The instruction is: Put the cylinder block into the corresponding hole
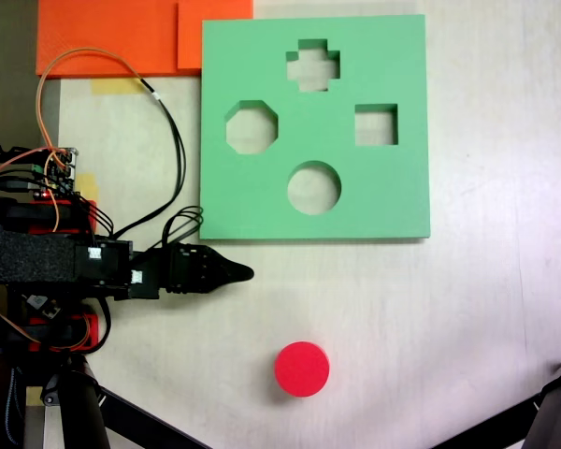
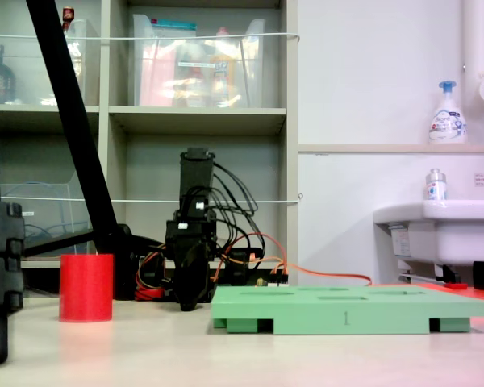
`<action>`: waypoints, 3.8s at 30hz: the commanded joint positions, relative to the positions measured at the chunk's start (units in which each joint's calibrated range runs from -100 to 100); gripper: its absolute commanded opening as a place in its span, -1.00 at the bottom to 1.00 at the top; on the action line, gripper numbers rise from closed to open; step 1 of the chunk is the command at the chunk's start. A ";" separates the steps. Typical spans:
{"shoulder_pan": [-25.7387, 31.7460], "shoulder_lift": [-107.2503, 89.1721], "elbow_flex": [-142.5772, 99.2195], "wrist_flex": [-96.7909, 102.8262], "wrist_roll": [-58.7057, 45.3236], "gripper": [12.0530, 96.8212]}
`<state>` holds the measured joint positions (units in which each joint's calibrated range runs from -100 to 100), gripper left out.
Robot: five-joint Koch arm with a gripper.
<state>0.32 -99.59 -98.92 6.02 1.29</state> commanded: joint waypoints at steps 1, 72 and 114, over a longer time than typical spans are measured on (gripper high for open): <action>0.00 -0.41 -1.08 -4.34 0.24 -0.11; -9.18 53.64 9.69 72.89 47.18 0.62; -8.40 114.53 46.58 82.71 49.28 0.42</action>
<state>-8.28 15.32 -54.04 88.45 50.33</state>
